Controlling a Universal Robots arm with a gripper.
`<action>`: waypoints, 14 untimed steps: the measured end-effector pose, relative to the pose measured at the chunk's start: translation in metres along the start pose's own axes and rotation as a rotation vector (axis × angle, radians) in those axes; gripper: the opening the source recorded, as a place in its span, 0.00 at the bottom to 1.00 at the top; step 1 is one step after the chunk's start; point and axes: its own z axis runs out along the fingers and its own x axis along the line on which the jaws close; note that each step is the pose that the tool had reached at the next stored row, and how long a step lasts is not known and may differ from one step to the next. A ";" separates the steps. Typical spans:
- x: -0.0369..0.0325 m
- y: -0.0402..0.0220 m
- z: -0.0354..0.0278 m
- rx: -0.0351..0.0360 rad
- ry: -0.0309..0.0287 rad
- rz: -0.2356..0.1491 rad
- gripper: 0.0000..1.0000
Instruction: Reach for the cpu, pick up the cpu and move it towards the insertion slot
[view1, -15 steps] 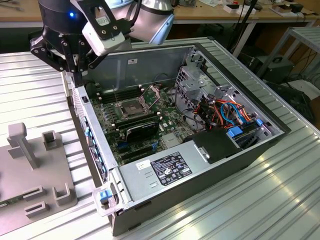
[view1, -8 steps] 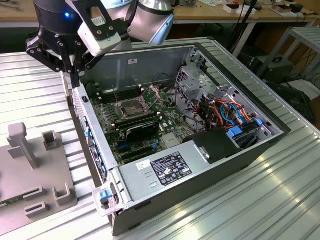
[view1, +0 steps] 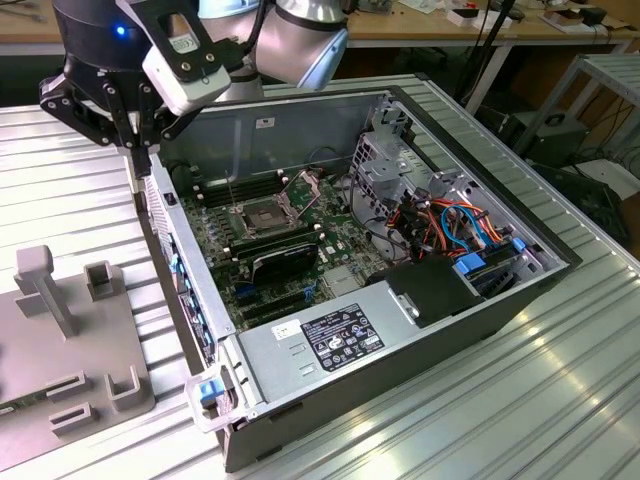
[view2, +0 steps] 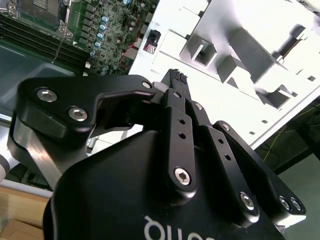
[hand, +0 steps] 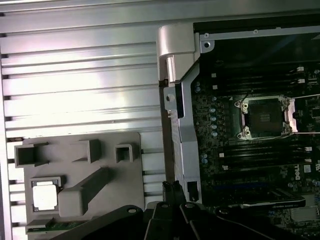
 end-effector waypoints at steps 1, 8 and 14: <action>0.0007 0.0000 0.0000 0.0000 0.0001 0.000 0.11; 0.0060 -0.0005 0.0003 0.0001 0.0006 0.000 0.11; 0.0105 -0.0008 0.0006 0.0000 0.0009 0.000 0.11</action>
